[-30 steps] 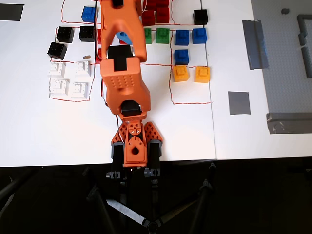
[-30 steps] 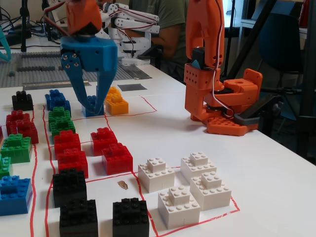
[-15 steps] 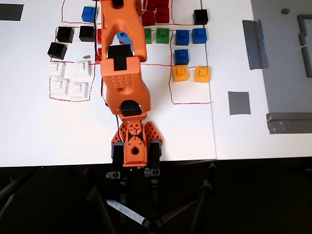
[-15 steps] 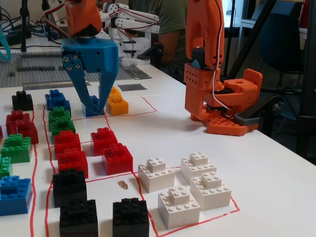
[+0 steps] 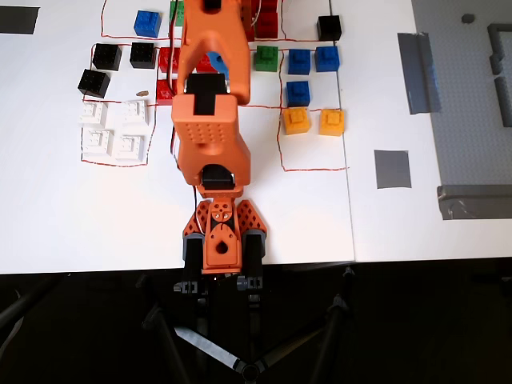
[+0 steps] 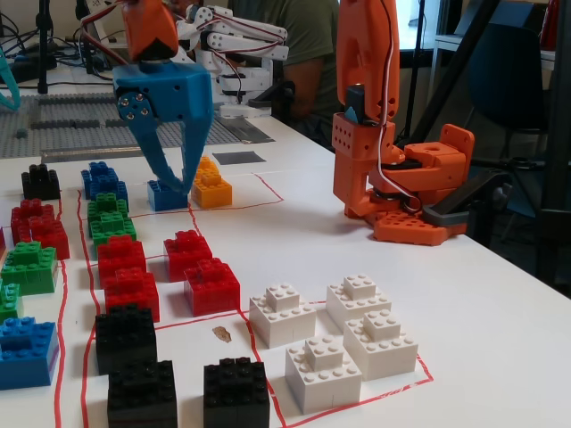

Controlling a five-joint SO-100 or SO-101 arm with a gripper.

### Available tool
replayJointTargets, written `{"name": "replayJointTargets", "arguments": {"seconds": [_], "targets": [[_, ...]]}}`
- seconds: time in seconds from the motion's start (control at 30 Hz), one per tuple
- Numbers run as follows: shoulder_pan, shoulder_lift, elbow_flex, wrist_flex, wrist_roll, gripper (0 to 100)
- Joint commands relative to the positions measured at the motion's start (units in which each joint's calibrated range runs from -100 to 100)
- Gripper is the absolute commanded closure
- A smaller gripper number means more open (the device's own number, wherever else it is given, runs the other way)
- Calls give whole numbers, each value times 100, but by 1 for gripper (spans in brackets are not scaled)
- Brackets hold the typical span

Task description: Grab the block and put it in the grey marker

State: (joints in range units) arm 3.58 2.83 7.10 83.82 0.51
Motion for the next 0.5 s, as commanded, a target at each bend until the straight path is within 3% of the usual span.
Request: {"name": "replayJointTargets", "arguments": {"seconds": [0.0, 0.47], "targets": [[457, -905, -388, 157, 215, 100], [2820, -1457, -270, 745, 1162, 100]]}}
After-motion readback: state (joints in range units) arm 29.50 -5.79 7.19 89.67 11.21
